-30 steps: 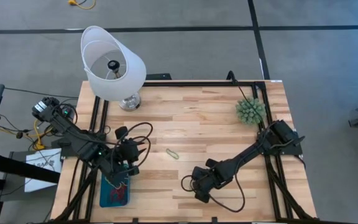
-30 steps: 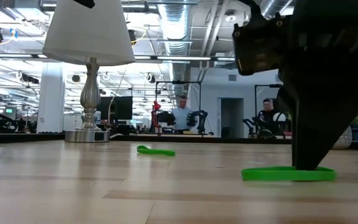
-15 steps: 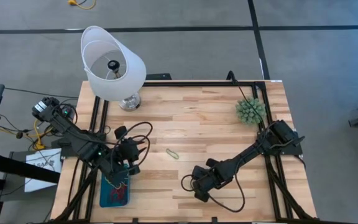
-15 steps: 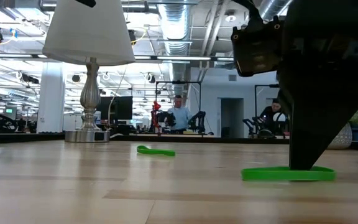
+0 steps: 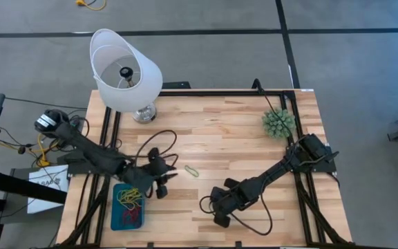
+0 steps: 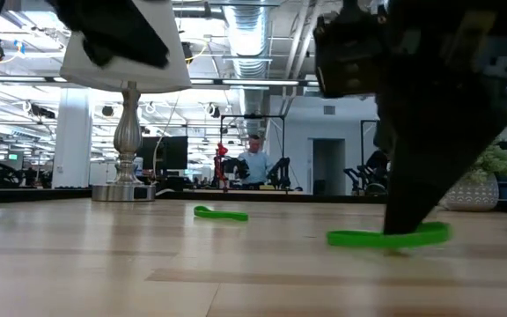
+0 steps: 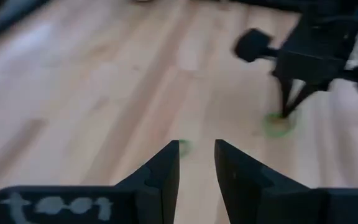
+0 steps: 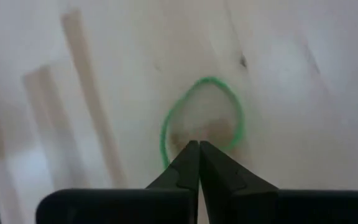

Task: Pick and place items into bin
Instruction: Put the green rubber band into the blue bin

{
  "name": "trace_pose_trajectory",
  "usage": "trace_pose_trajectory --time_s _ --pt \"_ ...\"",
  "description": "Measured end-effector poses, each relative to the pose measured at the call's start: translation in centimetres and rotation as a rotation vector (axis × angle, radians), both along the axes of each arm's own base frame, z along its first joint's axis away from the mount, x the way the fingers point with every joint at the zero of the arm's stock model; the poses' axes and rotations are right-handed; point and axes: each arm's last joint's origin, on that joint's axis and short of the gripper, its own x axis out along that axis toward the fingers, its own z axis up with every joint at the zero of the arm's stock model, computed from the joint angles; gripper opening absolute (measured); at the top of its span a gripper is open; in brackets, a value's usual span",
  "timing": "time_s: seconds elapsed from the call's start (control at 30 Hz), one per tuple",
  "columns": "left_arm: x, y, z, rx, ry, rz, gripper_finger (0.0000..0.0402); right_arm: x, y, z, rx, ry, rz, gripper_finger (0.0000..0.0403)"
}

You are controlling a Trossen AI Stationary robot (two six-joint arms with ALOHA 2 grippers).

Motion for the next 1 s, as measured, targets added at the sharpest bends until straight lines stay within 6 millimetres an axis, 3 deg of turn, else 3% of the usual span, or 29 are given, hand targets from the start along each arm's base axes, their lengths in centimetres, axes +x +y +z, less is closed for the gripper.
trace_pose_trajectory --time_s 0.17,0.37,0.53,0.8,1.0 --pt "0.7 1.7 -2.2 -0.094 -0.127 -0.064 0.0092 1.0 0.4 0.5 0.022 -0.118 0.084 0.0001" --pt "1.1 2.6 -1.6 -0.062 -0.123 -0.050 0.0092 3.1 0.1 1.8 0.073 -0.323 0.136 0.0001" --pt "0.6 2.1 2.4 -0.034 -0.160 -0.119 0.0092 5.4 -1.2 3.5 0.064 -0.540 0.176 0.0001" --pt "-2.8 2.8 11.8 0.103 -0.250 -0.088 0.0092 9.1 -4.2 8.5 -0.033 -1.025 0.212 0.0000" --pt "-4.3 3.6 14.8 0.115 -0.288 -0.085 0.0092 10.4 -5.0 11.3 -0.089 -1.155 0.213 0.0000"
